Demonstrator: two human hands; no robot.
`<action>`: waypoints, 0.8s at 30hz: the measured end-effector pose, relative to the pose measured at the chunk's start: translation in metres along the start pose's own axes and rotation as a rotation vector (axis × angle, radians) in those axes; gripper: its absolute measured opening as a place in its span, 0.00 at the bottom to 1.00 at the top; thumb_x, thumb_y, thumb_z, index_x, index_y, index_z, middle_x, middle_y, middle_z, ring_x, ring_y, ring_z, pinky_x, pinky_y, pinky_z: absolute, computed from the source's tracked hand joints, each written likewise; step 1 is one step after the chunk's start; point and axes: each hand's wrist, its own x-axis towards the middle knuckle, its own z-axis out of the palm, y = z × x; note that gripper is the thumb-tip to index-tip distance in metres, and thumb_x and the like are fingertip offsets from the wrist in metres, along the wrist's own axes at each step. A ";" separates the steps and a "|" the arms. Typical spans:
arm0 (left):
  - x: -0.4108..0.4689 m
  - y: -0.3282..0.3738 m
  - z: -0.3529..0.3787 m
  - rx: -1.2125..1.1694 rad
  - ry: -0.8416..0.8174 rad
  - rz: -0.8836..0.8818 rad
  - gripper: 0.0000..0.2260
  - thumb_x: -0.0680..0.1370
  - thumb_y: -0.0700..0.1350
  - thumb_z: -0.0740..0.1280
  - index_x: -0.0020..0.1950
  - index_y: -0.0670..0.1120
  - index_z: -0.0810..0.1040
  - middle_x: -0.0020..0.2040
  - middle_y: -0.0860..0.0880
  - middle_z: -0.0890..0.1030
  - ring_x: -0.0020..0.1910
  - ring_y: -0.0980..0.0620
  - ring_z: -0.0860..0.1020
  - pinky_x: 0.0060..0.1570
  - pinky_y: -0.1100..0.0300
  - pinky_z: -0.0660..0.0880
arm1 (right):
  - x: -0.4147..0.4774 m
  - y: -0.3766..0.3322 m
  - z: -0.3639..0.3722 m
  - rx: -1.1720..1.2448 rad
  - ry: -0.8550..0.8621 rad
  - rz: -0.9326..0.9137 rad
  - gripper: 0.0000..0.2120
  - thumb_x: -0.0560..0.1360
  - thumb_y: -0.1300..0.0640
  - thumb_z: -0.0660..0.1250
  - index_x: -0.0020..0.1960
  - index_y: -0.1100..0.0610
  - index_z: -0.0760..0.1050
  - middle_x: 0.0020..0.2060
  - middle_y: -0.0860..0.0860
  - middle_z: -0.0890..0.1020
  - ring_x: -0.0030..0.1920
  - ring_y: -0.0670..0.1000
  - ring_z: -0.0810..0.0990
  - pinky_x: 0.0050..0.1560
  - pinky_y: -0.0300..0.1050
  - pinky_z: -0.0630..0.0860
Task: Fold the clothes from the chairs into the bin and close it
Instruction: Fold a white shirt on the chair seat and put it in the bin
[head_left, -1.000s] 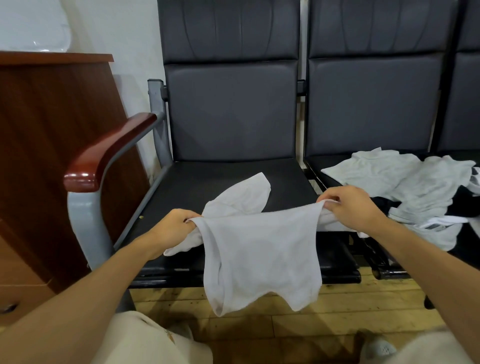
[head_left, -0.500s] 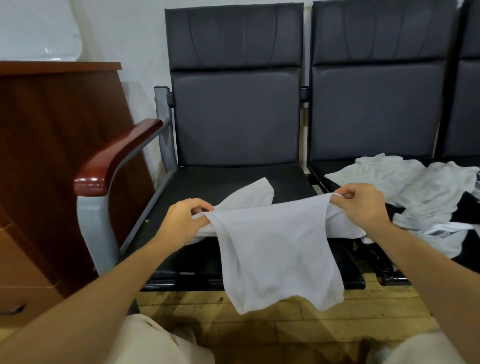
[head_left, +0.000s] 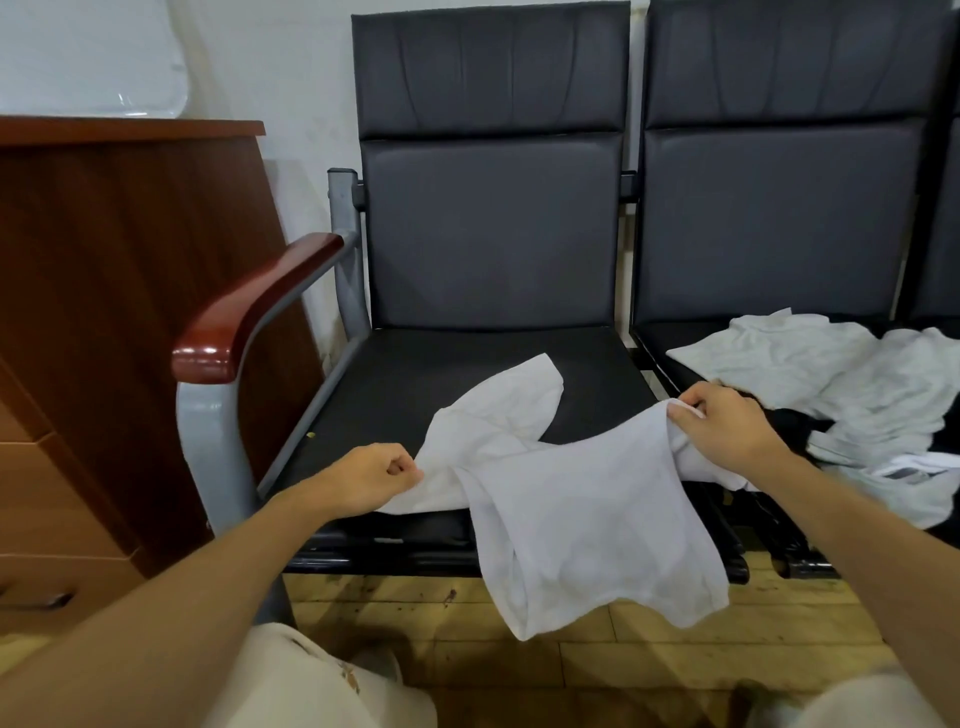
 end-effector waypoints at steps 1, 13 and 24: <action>0.001 0.002 0.001 0.053 -0.043 0.012 0.07 0.79 0.51 0.66 0.55 0.52 0.75 0.52 0.53 0.77 0.51 0.56 0.76 0.53 0.61 0.73 | 0.001 0.000 0.000 0.003 -0.023 0.005 0.07 0.81 0.56 0.61 0.54 0.58 0.75 0.49 0.56 0.78 0.47 0.53 0.74 0.44 0.43 0.67; 0.008 0.013 0.004 0.090 0.023 0.052 0.06 0.82 0.49 0.62 0.56 0.50 0.72 0.55 0.50 0.76 0.52 0.51 0.75 0.51 0.59 0.72 | -0.003 0.002 -0.007 0.062 0.049 -0.040 0.10 0.80 0.62 0.61 0.54 0.57 0.80 0.49 0.55 0.80 0.52 0.54 0.75 0.50 0.43 0.67; 0.001 0.013 -0.009 0.175 0.461 -0.014 0.04 0.82 0.43 0.60 0.53 0.46 0.73 0.48 0.45 0.79 0.47 0.45 0.77 0.50 0.46 0.76 | -0.008 0.008 -0.014 0.173 -0.161 0.042 0.13 0.73 0.66 0.61 0.43 0.53 0.82 0.46 0.51 0.82 0.53 0.51 0.77 0.52 0.46 0.71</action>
